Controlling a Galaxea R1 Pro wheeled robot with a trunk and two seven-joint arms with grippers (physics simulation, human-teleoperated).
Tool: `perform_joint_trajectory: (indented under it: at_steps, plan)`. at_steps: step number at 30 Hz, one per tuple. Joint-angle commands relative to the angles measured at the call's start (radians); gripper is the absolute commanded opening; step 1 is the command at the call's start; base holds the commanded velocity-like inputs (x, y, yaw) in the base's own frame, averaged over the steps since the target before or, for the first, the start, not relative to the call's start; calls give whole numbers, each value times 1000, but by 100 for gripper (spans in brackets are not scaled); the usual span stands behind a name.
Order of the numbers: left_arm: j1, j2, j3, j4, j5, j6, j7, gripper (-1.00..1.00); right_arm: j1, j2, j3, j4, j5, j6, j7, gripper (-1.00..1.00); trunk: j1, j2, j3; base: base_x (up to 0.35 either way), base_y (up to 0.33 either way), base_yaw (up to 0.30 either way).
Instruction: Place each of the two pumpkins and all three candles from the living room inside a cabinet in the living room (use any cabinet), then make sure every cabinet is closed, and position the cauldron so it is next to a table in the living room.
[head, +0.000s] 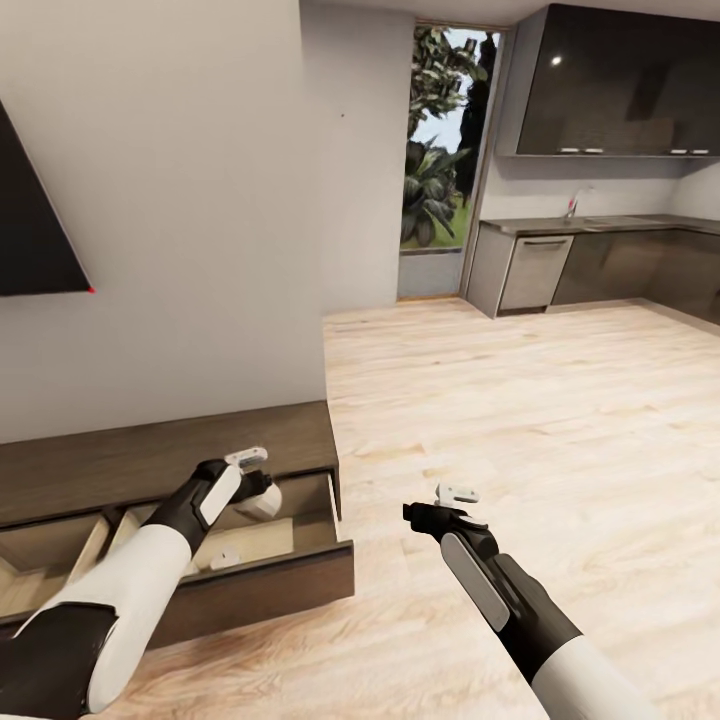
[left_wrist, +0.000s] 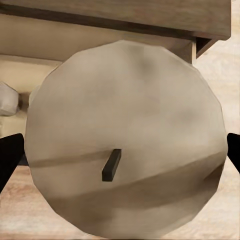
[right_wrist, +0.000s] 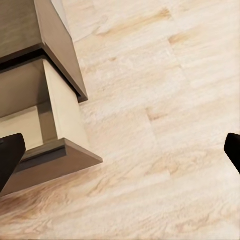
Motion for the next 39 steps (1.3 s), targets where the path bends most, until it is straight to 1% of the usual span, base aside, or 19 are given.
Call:
perform_joint_trajectory:
  at_steps: [1,3,7,10,16,39]
  plan:
    - [-1,1,-15,12,10,-18,8,-100,-1,-1,4,-2,-9,1,-10,100,4,-8,-4,0,0,0]
    - [-1,-12,-44,40,9,-58,10,-100,-1,-1,4,-2,-9,1,-10,100,12,-22,-10,0,0,0]
    - [-1,-51,-120,82,7,-138,22,-100,-1,-1,4,-2,-9,1,-10,100,27,-50,-23,0,0,0]
    - [-1,-57,-135,98,6,-158,23,-100,-1,-1,4,-3,-9,1,-10,100,38,-71,-32,0,0,0]
    - [-1,-63,-143,105,6,-168,24,-100,-1,-1,4,-3,-9,1,-10,100,61,-113,-51,0,0,0]
    - [-1,-62,-143,106,11,-170,23,-100,-1,-1,4,-3,-9,1,-10,100,150,-274,-123,0,0,0]
